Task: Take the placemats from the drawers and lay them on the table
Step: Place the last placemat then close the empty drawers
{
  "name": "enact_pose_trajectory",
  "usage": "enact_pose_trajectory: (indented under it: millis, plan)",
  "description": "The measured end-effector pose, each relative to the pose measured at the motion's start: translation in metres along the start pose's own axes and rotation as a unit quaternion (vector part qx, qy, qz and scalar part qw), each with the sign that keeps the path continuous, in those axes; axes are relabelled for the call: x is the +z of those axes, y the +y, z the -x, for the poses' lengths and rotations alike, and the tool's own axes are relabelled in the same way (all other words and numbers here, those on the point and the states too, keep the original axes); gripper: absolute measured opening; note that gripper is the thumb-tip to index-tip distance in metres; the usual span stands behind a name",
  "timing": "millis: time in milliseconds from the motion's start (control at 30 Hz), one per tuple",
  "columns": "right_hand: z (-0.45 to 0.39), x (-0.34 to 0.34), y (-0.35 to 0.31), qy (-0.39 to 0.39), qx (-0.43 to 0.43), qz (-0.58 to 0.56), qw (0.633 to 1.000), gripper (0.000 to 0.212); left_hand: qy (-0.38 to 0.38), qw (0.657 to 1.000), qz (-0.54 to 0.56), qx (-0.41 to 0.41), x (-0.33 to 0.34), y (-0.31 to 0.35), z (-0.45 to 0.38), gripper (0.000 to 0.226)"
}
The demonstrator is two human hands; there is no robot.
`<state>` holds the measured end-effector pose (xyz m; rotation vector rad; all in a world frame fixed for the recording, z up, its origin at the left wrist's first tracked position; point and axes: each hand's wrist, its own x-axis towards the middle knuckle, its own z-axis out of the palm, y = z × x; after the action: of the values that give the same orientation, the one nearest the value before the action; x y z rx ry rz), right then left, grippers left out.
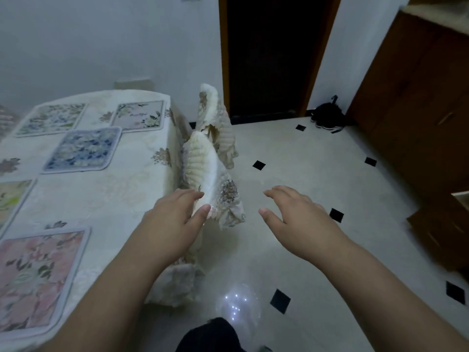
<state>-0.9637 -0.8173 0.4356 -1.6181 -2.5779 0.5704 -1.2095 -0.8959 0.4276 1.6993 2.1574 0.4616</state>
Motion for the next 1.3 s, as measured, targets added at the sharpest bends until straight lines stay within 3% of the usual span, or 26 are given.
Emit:
enact_pose_trajectory:
  millis: [200, 333, 667, 833, 1033, 1300]
  plan:
    - [-0.080, -0.017, 0.003, -0.009, -0.038, 0.005, 0.999, 0.054, 0.021, 0.999, -0.004, -0.039, 0.002, -0.007, -0.057, 0.052]
    - [-0.147, -0.024, -0.005, -0.008, -0.058, 0.024, 0.998, 0.055, 0.034, 0.998, 0.017, -0.057, 0.000, -0.024, -0.116, 0.064]
    - [-0.323, -0.030, -0.059, -0.016, -0.109, 0.039, 0.993, 0.053, 0.048, 0.989, 0.031, -0.134, -0.029, -0.097, -0.247, 0.054]
    - [-0.375, -0.015, -0.095, -0.061, -0.159, 0.045, 0.984, 0.054, 0.072, 0.980, 0.043, -0.182, -0.046, -0.132, -0.264, 0.052]
    - [-0.454, 0.008, -0.143, -0.096, -0.243, 0.048, 0.964, 0.052, 0.099, 0.953, 0.057, -0.281, -0.060, -0.175, -0.274, 0.054]
    - [-0.575, 0.066, -0.216, -0.174, -0.376, 0.037, 0.909, 0.053, 0.147, 0.892, 0.037, -0.426, -0.061, -0.228, -0.309, 0.055]
